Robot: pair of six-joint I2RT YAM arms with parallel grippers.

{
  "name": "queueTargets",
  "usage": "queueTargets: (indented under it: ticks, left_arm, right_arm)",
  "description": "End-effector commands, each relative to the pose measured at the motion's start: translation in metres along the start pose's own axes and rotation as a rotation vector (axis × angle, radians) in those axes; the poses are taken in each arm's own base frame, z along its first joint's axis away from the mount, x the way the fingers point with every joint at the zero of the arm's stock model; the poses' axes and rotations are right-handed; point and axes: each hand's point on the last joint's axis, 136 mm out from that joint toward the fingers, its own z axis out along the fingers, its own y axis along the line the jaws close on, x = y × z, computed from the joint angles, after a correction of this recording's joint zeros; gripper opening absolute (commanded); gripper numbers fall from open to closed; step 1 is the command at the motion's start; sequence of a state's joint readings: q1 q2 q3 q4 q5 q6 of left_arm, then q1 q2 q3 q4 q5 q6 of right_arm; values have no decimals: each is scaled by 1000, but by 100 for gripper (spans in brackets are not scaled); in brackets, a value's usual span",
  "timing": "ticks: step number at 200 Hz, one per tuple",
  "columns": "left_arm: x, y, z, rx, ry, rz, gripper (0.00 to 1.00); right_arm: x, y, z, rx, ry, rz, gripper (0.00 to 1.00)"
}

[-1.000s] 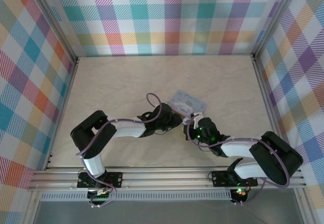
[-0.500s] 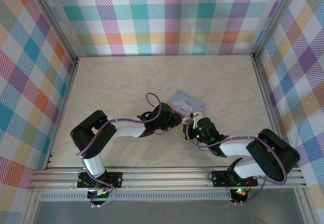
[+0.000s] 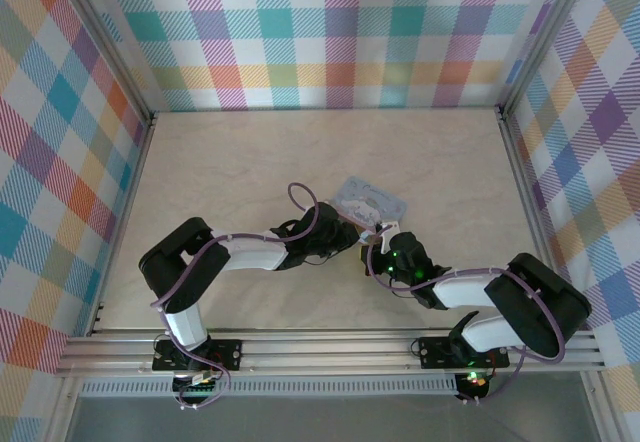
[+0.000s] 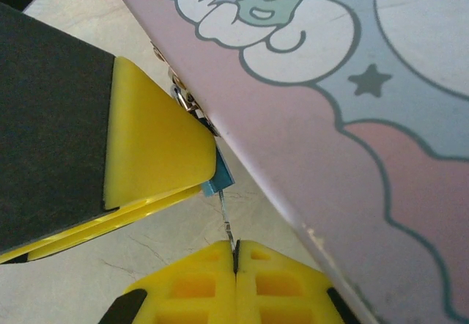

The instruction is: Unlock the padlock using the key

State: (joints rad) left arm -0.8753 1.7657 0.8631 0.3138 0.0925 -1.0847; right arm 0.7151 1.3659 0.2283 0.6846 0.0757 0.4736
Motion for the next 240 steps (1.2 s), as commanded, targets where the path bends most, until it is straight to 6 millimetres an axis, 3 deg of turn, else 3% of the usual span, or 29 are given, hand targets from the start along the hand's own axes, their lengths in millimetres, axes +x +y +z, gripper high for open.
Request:
queueTargets:
  ticks: [1, 133, 240]
  left_arm:
    - [-6, -24, -7, 62, -6, 0, 28]
    - [-4, -23, -5, 56, 3, -16, 28]
    - [-4, -23, -6, 57, 3, -23, 28]
  right_arm:
    - [-25, 6, 1, -5, -94, -32, 0]
    - [-38, 14, 1, -28, -152, -129, 0]
    - [-28, -6, 4, 58, -110, -190, 0]
